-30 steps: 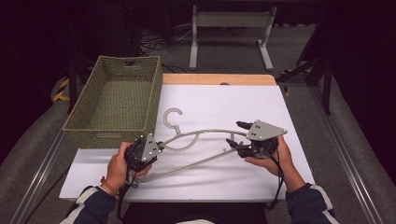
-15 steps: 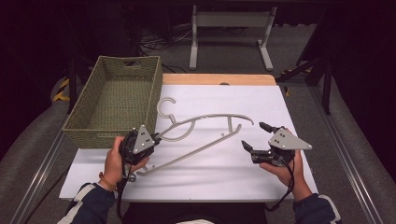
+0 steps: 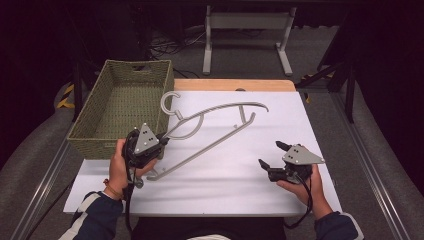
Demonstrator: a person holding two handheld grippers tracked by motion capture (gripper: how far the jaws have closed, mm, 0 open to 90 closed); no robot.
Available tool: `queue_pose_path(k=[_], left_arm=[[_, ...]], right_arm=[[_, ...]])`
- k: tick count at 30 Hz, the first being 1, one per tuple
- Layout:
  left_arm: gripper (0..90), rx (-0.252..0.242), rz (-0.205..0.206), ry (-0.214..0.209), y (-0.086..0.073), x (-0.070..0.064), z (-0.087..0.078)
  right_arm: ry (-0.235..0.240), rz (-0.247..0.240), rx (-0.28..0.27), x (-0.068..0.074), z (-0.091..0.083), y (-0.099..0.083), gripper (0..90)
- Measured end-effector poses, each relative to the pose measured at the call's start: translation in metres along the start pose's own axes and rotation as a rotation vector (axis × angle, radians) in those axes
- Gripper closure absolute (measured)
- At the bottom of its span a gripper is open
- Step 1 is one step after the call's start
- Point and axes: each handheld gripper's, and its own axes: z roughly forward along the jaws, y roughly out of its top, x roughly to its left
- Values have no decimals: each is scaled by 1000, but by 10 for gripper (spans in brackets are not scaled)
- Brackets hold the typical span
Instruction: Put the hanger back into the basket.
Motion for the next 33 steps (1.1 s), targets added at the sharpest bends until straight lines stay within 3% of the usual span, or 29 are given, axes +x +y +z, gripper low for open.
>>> queue_pose_path(k=[12,23,28,33], left_arm=[[813,-43,-34,26,7,19,-16],[813,-123,-119,68,16,54,-28],[813,-118,-149,124,18,71,-25],[813,-105,-164,140,17,87,-20]], right_arm=[[27,-19,24,6,8,-2,180],[40,-24,40,6,11,-4,182],[56,-29,52,7,12,-5,184],[70,-36,76,9,16,-7,184]])
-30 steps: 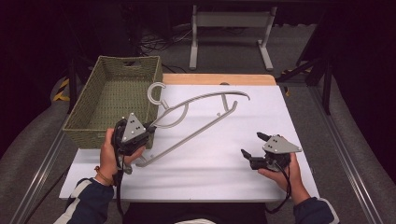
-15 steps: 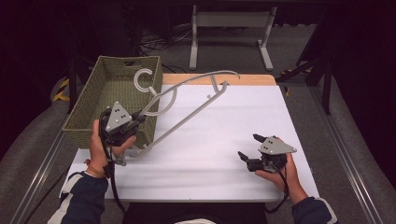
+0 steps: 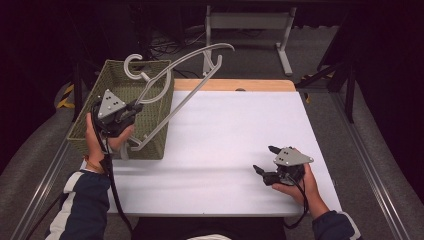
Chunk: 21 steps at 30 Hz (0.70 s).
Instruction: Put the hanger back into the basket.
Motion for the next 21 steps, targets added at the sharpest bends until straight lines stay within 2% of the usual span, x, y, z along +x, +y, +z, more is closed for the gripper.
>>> queue_pose_path(k=[8,12,20,21], left_arm=[[813,-9,-45,32,8,36,2],[813,-9,-37,43,14,49,4],[812,-1,-56,86,9,75,23],[813,5,-62,77,9,78,25]], right_arm=[[14,-7,18,1,3,-1,182],[20,-7,24,1,5,-1,182],[29,-12,41,3,8,-2,182],[29,-11,42,3,8,-2,182]])
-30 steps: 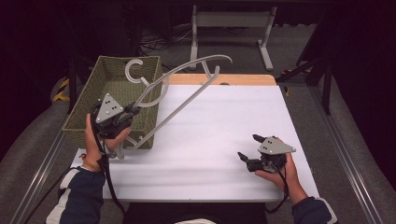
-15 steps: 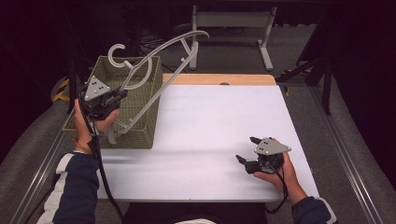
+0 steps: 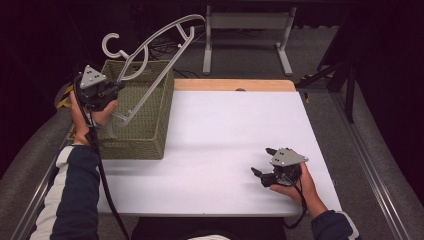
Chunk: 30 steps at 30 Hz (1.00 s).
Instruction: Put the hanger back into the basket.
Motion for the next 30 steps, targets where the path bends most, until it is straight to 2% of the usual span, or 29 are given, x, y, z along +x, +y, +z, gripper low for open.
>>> queue_pose_path(k=[3,9,14,15,19,26,29,30], left_arm=[[812,21,-17,-4,-3,10,11],[811,104,11,13,-14,14,25],[809,144,13,36,-25,22,25],[809,146,-3,35,-28,25,25],[810,182,-5,56,-35,32,25],[801,223,-42,67,-45,41,27],[751,234,-67,85,-48,42,28],[744,230,-61,88,-48,42,27]], right_arm=[[4,1,11,0,2,0,182],[6,-7,13,1,2,0,182],[2,-12,48,2,4,-1,197],[3,-11,50,2,4,-1,197],[8,-13,54,2,5,-1,196],[19,-16,69,4,8,-1,197],[26,-26,76,5,8,-1,199],[25,-25,77,5,8,-1,199]])
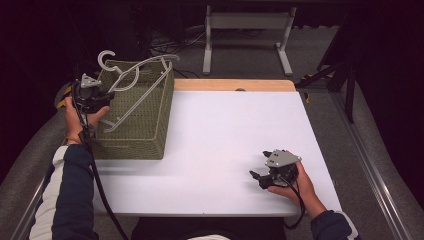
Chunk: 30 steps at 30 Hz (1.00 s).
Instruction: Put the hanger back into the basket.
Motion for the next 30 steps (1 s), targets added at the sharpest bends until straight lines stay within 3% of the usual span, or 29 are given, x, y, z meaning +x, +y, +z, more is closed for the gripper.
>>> queue_pose_path(k=[4,11,12,14,16,22,30], left_arm=[[681,-21,-6,11,1,0,-3],[579,-66,4,-27,-1,-8,-9],[568,-83,16,-59,-1,-12,-11],[528,-114,51,-62,-1,-21,-16],[495,-150,62,-92,0,-27,-21],[376,-225,94,-111,2,-42,-32],[212,-360,137,-217,2,-73,-49]], right_arm=[[17,28,-20,-1,-2,2,199],[-5,30,-43,-1,-6,4,200],[-8,31,-46,-1,-6,4,202],[-8,38,-52,-1,-8,5,205],[-24,43,-71,0,-11,6,206],[-39,54,-115,1,-15,9,207],[-62,53,-149,2,-18,11,205]])
